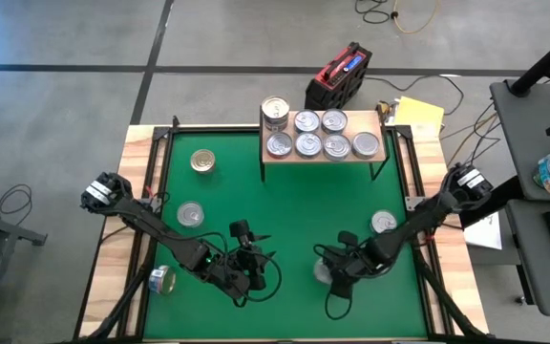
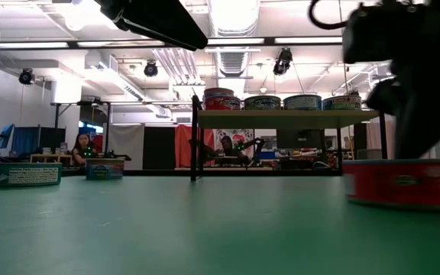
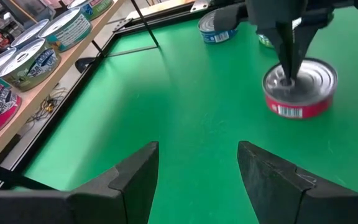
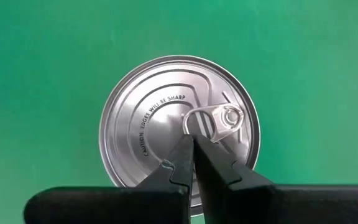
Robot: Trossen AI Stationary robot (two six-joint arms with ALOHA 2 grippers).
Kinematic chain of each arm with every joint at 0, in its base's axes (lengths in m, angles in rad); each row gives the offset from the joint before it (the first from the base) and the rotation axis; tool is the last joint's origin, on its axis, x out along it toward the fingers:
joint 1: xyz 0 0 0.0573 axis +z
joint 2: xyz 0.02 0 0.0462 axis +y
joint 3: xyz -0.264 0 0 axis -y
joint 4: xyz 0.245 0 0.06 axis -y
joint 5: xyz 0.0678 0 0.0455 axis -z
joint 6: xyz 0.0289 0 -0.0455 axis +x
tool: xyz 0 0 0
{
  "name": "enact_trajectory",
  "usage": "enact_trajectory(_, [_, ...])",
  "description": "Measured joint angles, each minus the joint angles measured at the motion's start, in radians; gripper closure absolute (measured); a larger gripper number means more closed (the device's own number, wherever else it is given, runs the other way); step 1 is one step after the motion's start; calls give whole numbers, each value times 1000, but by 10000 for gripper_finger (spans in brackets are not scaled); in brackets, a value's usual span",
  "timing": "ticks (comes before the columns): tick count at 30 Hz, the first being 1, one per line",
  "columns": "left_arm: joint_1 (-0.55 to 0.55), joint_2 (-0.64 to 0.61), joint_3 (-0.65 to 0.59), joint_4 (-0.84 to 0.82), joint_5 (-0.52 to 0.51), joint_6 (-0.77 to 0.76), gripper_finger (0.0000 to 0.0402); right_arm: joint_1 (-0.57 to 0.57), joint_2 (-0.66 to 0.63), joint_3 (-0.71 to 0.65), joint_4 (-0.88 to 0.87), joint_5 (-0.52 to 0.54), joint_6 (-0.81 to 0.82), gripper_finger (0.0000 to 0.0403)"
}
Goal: Stack canned seafood by type on shelf
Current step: Stack the red tuna can on top of the other red tuna can on the shelf
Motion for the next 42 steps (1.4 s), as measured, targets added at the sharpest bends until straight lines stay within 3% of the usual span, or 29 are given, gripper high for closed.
enact_trajectory(3, [0,0,0,-2,0,-9,199,-28,4,-2,66,0,-68,394])
enact_trajectory(9, [1,0,0,-3,28,-29,199,-67,-6,4,147,99,-200,394])
enact_trajectory(17, [6,0,0,7,65,-97,199,-65,-92,36,81,94,-275,394])
enact_trajectory(25, [14,26,-1,107,111,-59,199,-15,-312,-28,-31,94,-129,394])
enact_trajectory(31, [38,96,-2,262,139,88,199,30,-446,-108,-33,117,55,394])
enact_trajectory(42, [104,156,-2,400,226,151,199,45,-505,-222,-32,114,305,394])
